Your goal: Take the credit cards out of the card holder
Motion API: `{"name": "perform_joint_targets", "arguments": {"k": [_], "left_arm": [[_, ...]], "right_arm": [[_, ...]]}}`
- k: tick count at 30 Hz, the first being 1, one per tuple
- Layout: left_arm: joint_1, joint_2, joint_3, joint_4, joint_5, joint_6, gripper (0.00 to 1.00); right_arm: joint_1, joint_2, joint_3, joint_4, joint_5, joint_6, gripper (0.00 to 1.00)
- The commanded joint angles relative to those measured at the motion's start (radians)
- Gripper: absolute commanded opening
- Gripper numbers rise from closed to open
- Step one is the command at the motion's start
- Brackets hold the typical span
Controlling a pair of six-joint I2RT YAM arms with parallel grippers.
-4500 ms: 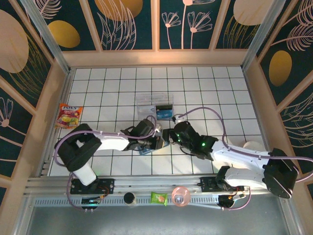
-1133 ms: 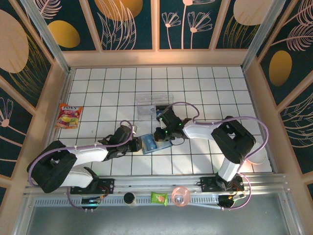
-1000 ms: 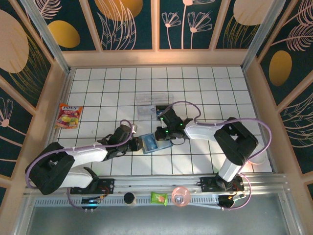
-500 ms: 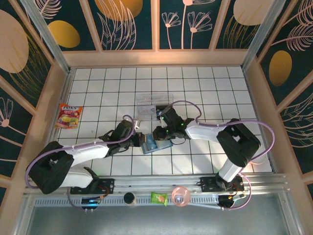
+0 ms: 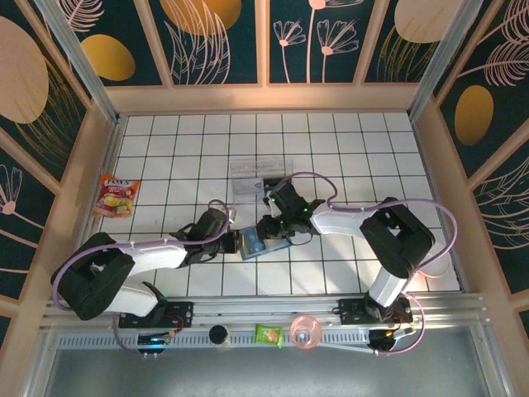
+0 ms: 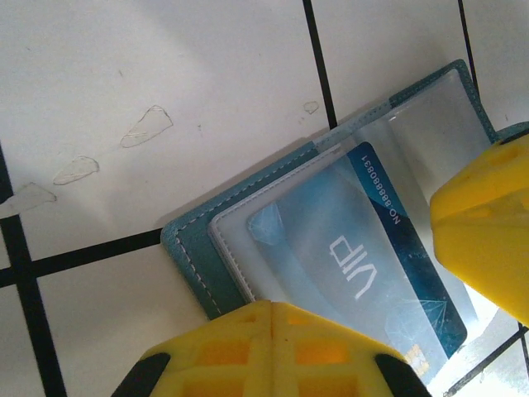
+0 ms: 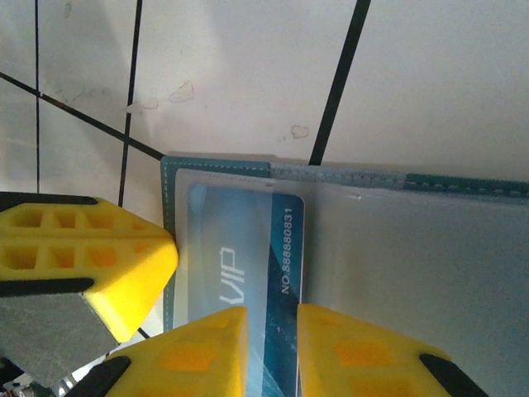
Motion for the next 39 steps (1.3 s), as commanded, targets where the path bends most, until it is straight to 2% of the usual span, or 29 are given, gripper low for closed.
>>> {"name": "perform_joint_targets", "arguments": {"k": [1, 18, 21, 27, 39], "left_arm": [[-0.004, 0.016, -0.033, -0.012, -0.015, -0.016, 0.00], [-0.003, 0.031, -0.030, 0.003, 0.014, -0.006, 0.00], [-0.004, 0.036, -0.030, 0.003, 0.019, -0.003, 0.00], [-0.003, 0.023, -0.034, 0.003, 0.019, -0.007, 0.00], [-0.004, 0.004, -0.030, -0.003, 0.025, 0.001, 0.00]], "right_arm": [[-0.015, 0.024, 0.022, -0.010, -0.009, -0.016, 0.23], [-0.027, 0.079, 0.014, 0.024, -0.082, -0.010, 0.24], [-0.028, 0.082, 0.008, 0.031, -0.082, -0.005, 0.19], [-0.037, 0.042, -0.023, 0.043, -0.046, 0.018, 0.00], [-0.061, -0.146, -0.134, 0.028, 0.045, 0.064, 0.00]]}}
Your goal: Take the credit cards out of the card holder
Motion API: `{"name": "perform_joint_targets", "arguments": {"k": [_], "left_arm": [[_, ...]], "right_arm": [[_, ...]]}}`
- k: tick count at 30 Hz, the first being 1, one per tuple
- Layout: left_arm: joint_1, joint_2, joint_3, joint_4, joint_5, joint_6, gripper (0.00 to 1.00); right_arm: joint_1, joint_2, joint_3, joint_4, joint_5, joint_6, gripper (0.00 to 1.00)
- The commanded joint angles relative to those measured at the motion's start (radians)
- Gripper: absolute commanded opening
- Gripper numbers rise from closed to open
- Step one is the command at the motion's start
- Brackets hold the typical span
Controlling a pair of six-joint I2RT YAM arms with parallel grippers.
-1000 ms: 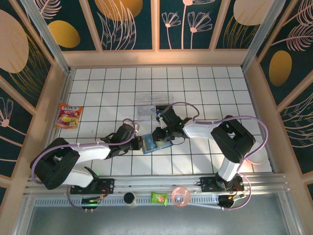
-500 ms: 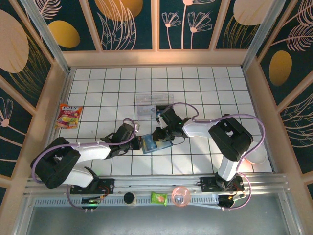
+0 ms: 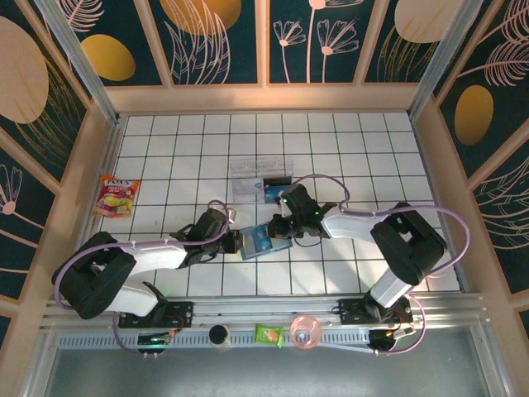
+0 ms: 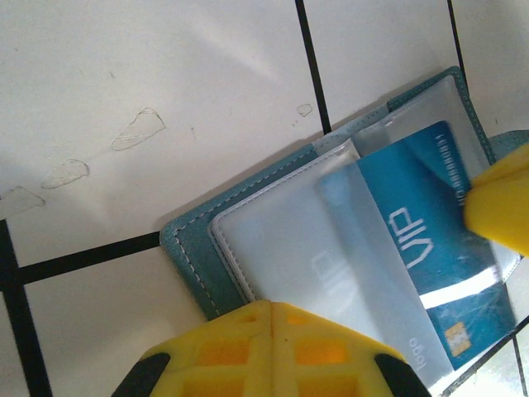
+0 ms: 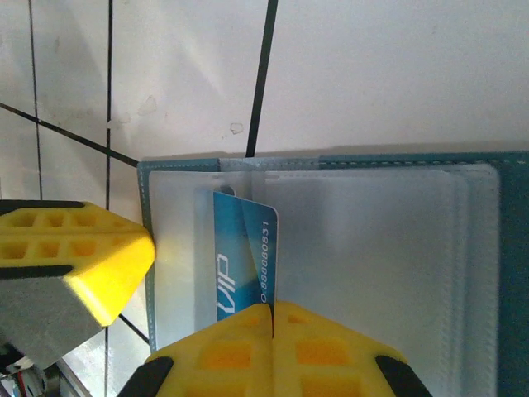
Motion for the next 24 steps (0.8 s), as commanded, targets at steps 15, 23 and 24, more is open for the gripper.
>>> {"name": "perform_joint_targets", "arguments": {"k": [15, 23, 24], "left_arm": [[0.001, -0.256, 0.029, -0.051, 0.064, 0.039, 0.41], [0.030, -0.255, -0.053, 0.254, 0.215, -0.045, 0.49], [0.043, -0.256, -0.074, 0.331, 0.240, -0.068, 0.50]], "right_arm": [[-0.054, -0.189, -0.070, -0.022, 0.029, -0.034, 0.00], [-0.058, -0.280, -0.100, 0.063, -0.019, -0.031, 0.00], [-0.063, -0.298, -0.107, 0.084, -0.030, -0.029, 0.00]]}}
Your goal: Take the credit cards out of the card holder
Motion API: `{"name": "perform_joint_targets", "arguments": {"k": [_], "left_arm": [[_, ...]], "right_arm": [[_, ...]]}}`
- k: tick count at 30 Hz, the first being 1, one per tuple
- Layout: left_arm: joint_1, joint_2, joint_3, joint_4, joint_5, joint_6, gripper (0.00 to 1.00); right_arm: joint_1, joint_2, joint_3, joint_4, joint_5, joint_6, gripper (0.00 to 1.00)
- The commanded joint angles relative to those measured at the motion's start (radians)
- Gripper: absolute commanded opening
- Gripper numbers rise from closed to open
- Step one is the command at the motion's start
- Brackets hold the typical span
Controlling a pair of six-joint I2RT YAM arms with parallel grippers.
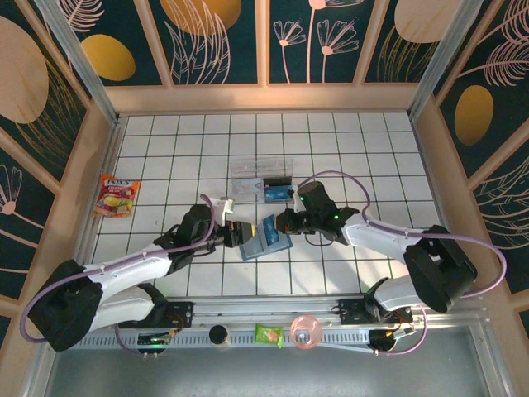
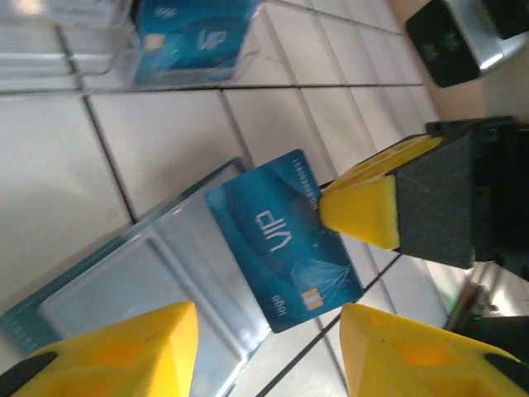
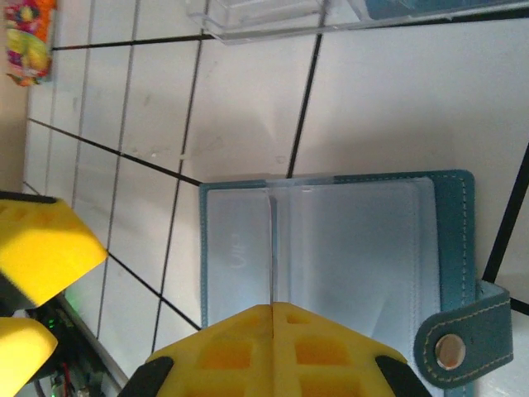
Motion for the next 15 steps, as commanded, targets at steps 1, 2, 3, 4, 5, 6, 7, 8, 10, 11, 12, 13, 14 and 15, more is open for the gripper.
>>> {"name": "perform_joint_targets", "arguments": {"k": [1, 2, 3, 4, 5, 6, 7, 8, 10, 11, 12, 13, 14, 15], "left_arm": [[0.036, -0.003, -0.064, 0.292, 0.125, -0.080, 0.51], [0.045, 0.002, -0.073, 0.354, 0.146, -0.097, 0.51], [0.050, 0.009, -0.076, 0.412, 0.168, -0.111, 0.51], [0.052, 0.016, -0.074, 0.456, 0.181, -0.119, 0.50], [0.053, 0.021, -0.071, 0.482, 0.186, -0.123, 0.50], [0.055, 0.029, -0.069, 0.507, 0.184, -0.126, 0.50], [0.059, 0.038, -0.067, 0.531, 0.182, -0.132, 0.50], [0.061, 0.047, -0.067, 0.559, 0.185, -0.141, 0.50], [0.068, 0.070, -0.068, 0.625, 0.190, -0.167, 0.50], [0.070, 0.081, -0.068, 0.643, 0.190, -0.176, 0.49], [0.071, 0.091, -0.067, 0.660, 0.189, -0.185, 0.48], [0.071, 0.098, -0.068, 0.673, 0.187, -0.192, 0.47], [0.072, 0.101, -0.070, 0.684, 0.184, -0.195, 0.46], [0.072, 0.102, -0.072, 0.695, 0.181, -0.200, 0.46]], "right_arm": [[-0.016, -0.074, -0.026, 0.091, -0.046, -0.019, 0.00], [-0.019, -0.090, -0.033, 0.113, -0.056, -0.013, 0.00], [-0.023, -0.107, -0.039, 0.138, -0.067, -0.007, 0.00], [-0.025, -0.122, -0.045, 0.165, -0.076, 0.003, 0.00], [-0.029, -0.133, -0.050, 0.191, -0.083, 0.014, 0.00], [-0.031, -0.146, -0.056, 0.223, -0.095, 0.029, 0.00], [-0.033, -0.151, -0.058, 0.251, -0.103, 0.042, 0.00], [-0.033, -0.157, -0.057, 0.273, -0.108, 0.053, 0.00], [-0.034, -0.161, -0.052, 0.316, -0.119, 0.076, 0.00], [-0.033, -0.162, -0.049, 0.328, -0.122, 0.082, 0.00], [-0.033, -0.165, -0.047, 0.344, -0.125, 0.091, 0.00], [-0.033, -0.168, -0.045, 0.353, -0.127, 0.096, 0.00], [-0.032, -0.170, -0.043, 0.360, -0.128, 0.098, 0.00], [-0.032, -0.173, -0.040, 0.363, -0.130, 0.100, 0.00]]}}
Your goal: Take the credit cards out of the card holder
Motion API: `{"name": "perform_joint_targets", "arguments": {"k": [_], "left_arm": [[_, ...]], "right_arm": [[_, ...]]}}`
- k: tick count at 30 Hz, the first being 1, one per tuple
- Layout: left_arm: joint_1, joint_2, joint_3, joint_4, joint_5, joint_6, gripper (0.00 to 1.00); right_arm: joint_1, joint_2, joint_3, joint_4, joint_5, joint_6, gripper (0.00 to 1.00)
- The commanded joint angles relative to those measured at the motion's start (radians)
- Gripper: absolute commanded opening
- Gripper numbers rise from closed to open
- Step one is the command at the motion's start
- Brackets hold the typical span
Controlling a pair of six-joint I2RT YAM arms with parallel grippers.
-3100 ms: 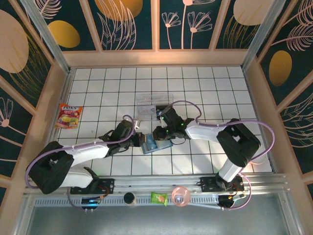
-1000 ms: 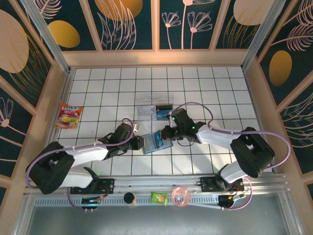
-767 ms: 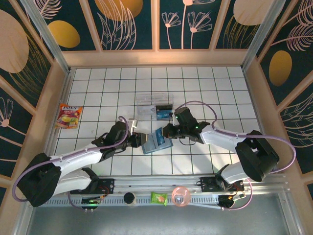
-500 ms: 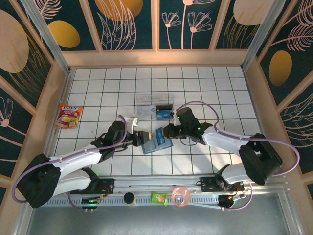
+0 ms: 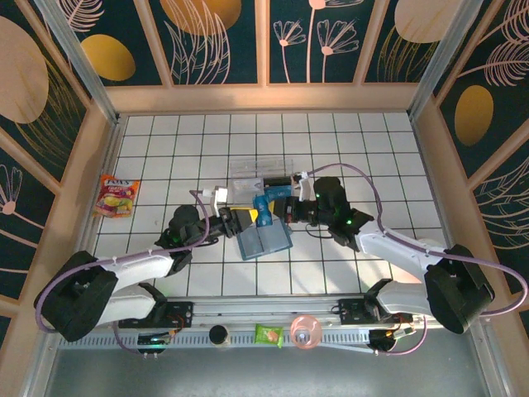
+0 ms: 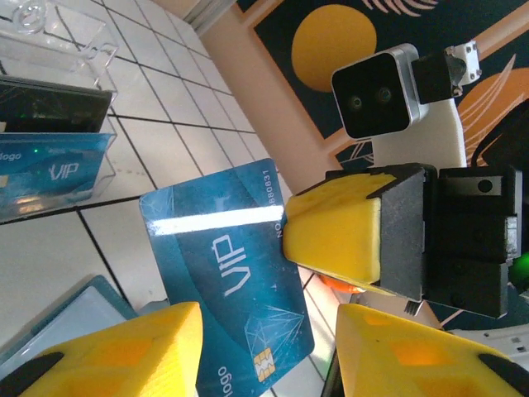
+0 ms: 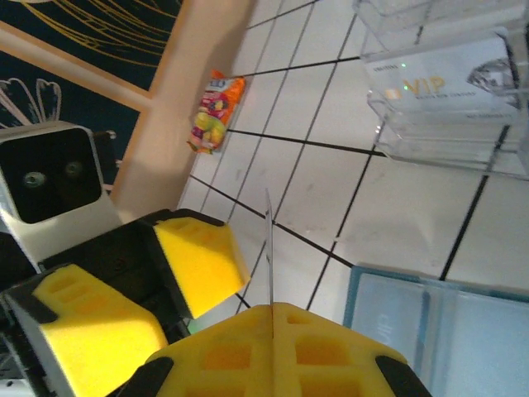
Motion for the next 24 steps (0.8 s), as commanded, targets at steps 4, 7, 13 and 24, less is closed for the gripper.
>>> {"name": "perform_joint_targets", "arguments": {"k": [4, 7, 13, 24], "left_arm": [[0.011, 0.003, -0.005, 0.133, 0.002, -0.040, 0.44], [0.013, -0.022, -0.012, 0.113, -0.026, -0.035, 0.44], [0.015, -0.099, -0.023, 0.017, -0.081, 0.002, 0.45], [0.014, -0.050, -0.035, 0.096, -0.026, -0.022, 0.41]], "right_arm": [[-0.005, -0.041, 0.002, 0.094, -0.018, 0.037, 0.00], [-0.005, -0.056, 0.003, 0.076, -0.003, 0.033, 0.00], [-0.008, -0.091, 0.002, 0.050, 0.017, 0.021, 0.00], [0.004, -0.072, 0.027, 0.095, -0.007, 0.028, 0.00]]}}
